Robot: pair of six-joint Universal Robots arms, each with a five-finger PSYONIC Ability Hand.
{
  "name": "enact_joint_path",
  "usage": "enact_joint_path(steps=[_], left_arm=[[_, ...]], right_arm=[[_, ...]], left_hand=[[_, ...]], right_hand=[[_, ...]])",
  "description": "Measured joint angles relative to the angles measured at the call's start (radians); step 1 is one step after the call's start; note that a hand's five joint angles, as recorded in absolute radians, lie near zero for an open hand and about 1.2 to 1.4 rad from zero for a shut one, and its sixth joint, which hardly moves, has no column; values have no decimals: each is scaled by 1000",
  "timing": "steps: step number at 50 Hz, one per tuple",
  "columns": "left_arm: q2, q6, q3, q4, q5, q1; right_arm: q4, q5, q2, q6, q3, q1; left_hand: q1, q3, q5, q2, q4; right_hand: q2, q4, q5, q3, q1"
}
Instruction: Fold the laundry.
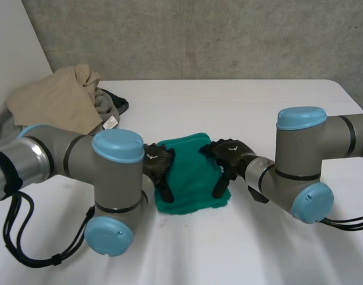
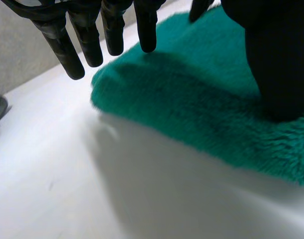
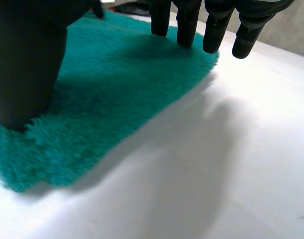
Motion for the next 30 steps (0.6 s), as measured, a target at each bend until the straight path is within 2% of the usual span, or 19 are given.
enact_joint_path(steps=[3, 7, 11, 15, 17, 18, 24, 26, 30], left_arm=[[11, 16, -10, -23, 9, 20], [59, 36, -10, -35, 67, 32], [166, 44, 2, -25, 182, 46], [239, 45, 21, -2, 307, 76], [255, 45, 31, 4, 361, 89], [268, 43, 42, 8, 434, 103], [283, 35, 73, -10, 711, 134], [281, 33, 76, -20, 770, 140], [276, 32, 78, -31, 813, 145]], right_arm=[[-1, 42, -25, -69, 8, 1], [-13, 105, -111, -129, 50, -5], [-55, 172, -205, -92, 129, -19], [-90, 190, -240, -3, 214, -44], [-99, 187, -245, 32, 244, -52], [-109, 176, -246, 74, 277, -61], [-159, 77, -229, 209, 363, -73], [-182, 39, -216, 251, 376, -71], [-214, -6, -189, 311, 380, -66]], left_hand=[[0, 0, -4, 0, 0], [-21, -18, -4, -11, -13], [-25, -20, -4, -13, -14], [-25, -20, -4, -13, -14], [-25, -20, -4, -13, -14], [-25, -20, -4, -13, -14], [-25, -20, -4, -13, -14], [-25, -20, -4, -13, -14], [-25, -20, -4, -13, -14]], right_hand=[[0, 0, -2, 0, 0], [0, 0, 0, 0, 0], [0, 0, 0, 0, 0], [0, 0, 0, 0, 0], [0, 0, -1, 0, 0], [0, 0, 0, 0, 0], [0, 0, 0, 0, 0], [0, 0, 0, 0, 0], [0, 0, 0, 0, 0]])
